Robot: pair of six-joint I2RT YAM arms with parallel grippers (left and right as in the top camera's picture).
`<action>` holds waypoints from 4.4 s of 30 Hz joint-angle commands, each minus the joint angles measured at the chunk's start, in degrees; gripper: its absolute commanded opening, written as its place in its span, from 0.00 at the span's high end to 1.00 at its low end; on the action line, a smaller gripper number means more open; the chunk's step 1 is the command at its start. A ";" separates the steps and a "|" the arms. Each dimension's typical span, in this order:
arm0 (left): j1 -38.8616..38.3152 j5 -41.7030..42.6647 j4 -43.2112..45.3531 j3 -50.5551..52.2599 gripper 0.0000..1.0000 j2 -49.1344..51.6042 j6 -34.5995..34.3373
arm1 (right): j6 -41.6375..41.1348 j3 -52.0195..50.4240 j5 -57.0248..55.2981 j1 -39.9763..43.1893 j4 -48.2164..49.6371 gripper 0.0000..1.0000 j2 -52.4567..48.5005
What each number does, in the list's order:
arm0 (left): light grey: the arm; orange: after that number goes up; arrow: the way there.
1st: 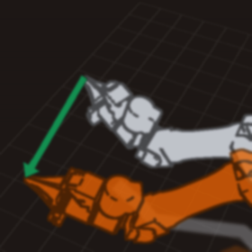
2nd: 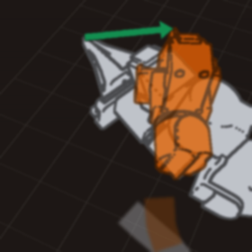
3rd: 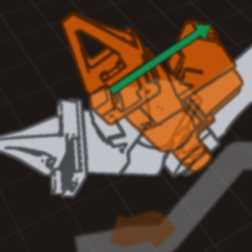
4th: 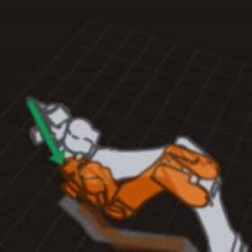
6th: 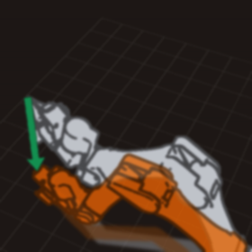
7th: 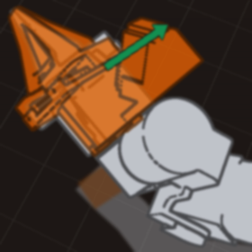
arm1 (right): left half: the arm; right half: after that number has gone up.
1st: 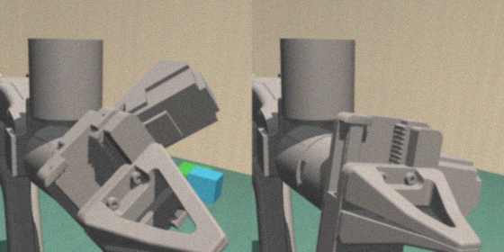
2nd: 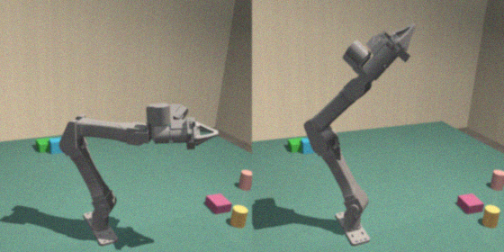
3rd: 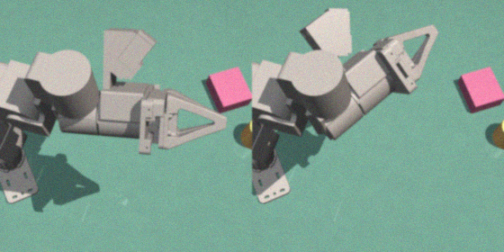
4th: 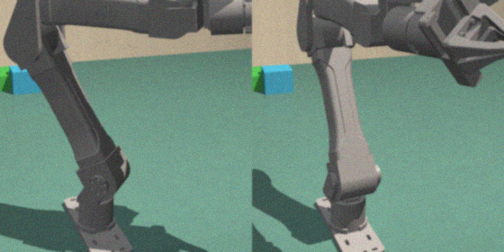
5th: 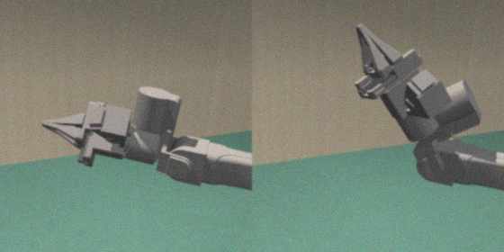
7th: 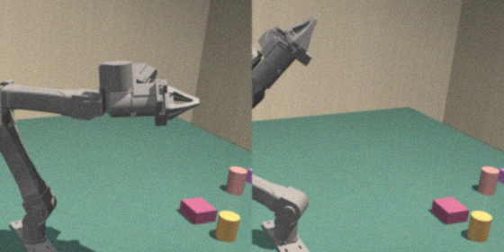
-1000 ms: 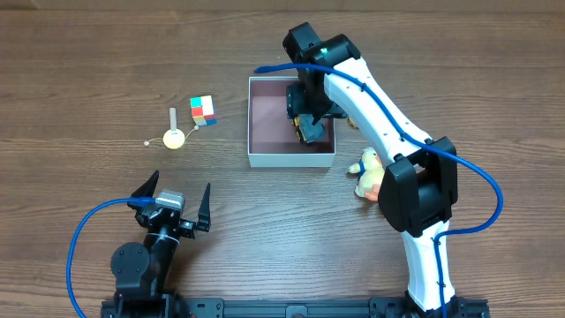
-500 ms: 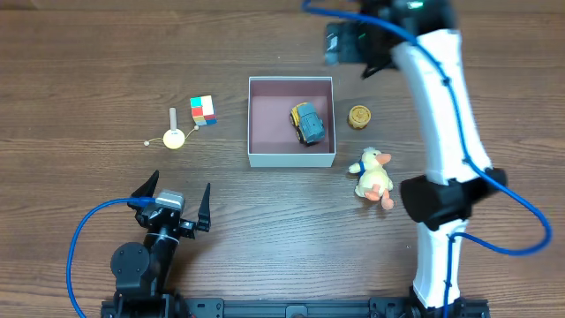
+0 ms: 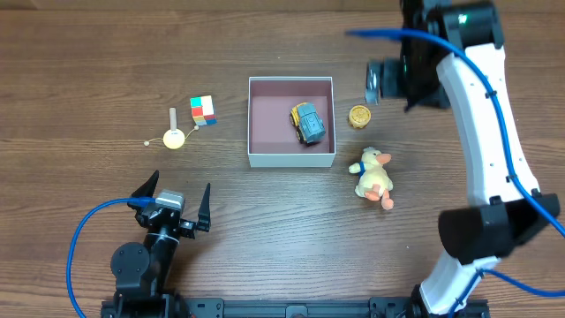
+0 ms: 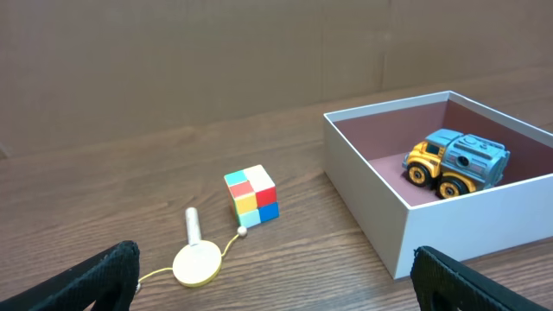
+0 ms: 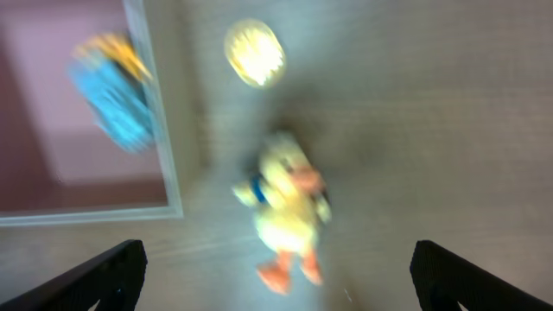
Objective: Pack container
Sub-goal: 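Open the right gripper, withdraw, and move over the plush duck, then grasp the plush yellow duck with the right gripper, then carry the duck with the right gripper and drop it into the box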
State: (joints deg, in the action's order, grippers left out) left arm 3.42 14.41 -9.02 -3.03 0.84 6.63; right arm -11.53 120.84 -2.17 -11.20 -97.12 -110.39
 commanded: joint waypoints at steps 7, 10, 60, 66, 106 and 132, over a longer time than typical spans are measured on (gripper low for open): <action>0.31 0.46 0.04 0.26 0.00 -0.52 1.09 | -0.52 -21.00 -4.39 0.09 1.97 0.00 11.80; 0.31 0.46 0.04 0.26 0.00 -0.52 1.09 | -0.46 -25.77 -3.21 0.09 3.87 0.00 11.80; 0.31 0.46 0.04 0.26 0.00 -0.52 1.09 | 5.35 -58.05 4.85 0.02 39.91 0.56 11.65; 0.31 0.46 0.04 0.26 0.00 -0.52 1.09 | 3.76 -53.07 4.87 0.02 35.43 0.67 11.65; 0.31 0.46 0.04 0.26 0.00 -0.52 1.09 | -12.74 -12.02 5.22 -23.37 28.57 0.72 -2.80; 0.31 0.46 0.04 0.26 0.00 -0.52 1.09 | -12.72 -12.02 5.20 -23.56 29.88 0.47 -5.62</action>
State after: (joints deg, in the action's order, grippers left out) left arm 3.42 14.39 -9.02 -3.03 0.86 6.63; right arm -23.97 107.68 3.99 -34.54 -67.59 -115.81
